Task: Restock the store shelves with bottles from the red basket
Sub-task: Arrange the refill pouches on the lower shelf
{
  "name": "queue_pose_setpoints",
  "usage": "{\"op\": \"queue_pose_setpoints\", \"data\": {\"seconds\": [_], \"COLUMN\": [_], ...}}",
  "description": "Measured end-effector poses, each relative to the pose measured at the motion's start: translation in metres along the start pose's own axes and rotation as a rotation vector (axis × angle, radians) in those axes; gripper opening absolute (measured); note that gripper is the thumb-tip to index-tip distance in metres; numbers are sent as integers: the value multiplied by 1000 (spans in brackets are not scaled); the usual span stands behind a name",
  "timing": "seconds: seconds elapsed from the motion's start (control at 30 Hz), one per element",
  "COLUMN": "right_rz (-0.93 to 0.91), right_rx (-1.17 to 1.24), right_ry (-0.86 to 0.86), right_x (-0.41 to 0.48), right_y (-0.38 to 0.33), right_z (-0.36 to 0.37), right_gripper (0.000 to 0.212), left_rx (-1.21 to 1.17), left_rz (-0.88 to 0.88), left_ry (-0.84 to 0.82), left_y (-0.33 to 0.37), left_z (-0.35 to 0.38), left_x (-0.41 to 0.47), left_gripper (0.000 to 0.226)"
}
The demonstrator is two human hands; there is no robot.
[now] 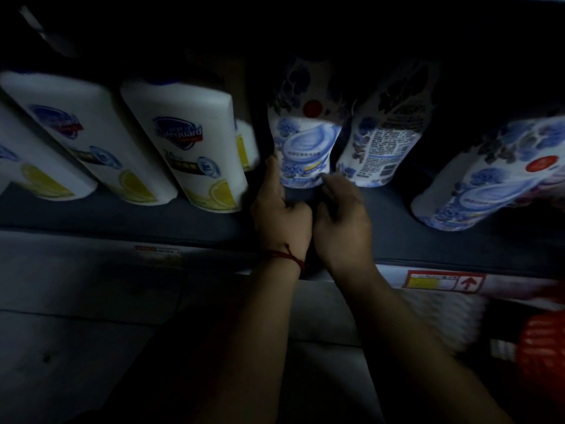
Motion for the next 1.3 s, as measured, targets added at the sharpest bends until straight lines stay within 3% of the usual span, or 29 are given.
{"op": "queue_pose_setpoints", "data": {"seconds": [0.1, 0.33, 0.87, 0.97, 1.1, 1.2, 1.3], "right_rz": [74, 40, 88, 117, 79, 60, 50], "right_rx": [39, 35, 131, 139, 89, 29, -122], "right_ry": [-1, -46, -180, -207, 46, 181, 195], "right_x": [9, 27, 30, 31, 25, 15, 8], "right_y": [9, 7, 18, 14, 0, 0, -1], "right_z": [0, 4, 7, 2, -41, -71, -88], "right_gripper": [61, 75, 81, 72, 37, 32, 40], "left_rx": [51, 71, 99, 164, 188, 110, 87], "left_rz": [-28, -69, -31, 12, -31, -13, 105], "left_ry": [-23, -76, -88, -3, 213, 11, -145], "left_y": [-2, -4, -1, 12, 26, 28, 49], "left_z": [4, 6, 7, 1, -11, 24, 57], "left_x": [2, 15, 16, 10, -8, -19, -28], "left_gripper": [83, 85, 85, 67, 27, 16, 22]}}
Point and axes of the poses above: each hand's wrist, its own x-axis towards the middle knuckle, its own z-axis out of the palm, y = z × x, the point moved 10 cm from there along x, towards the middle knuckle, and after that the axes turned 9 degrees about x, right-handed, at the moved point
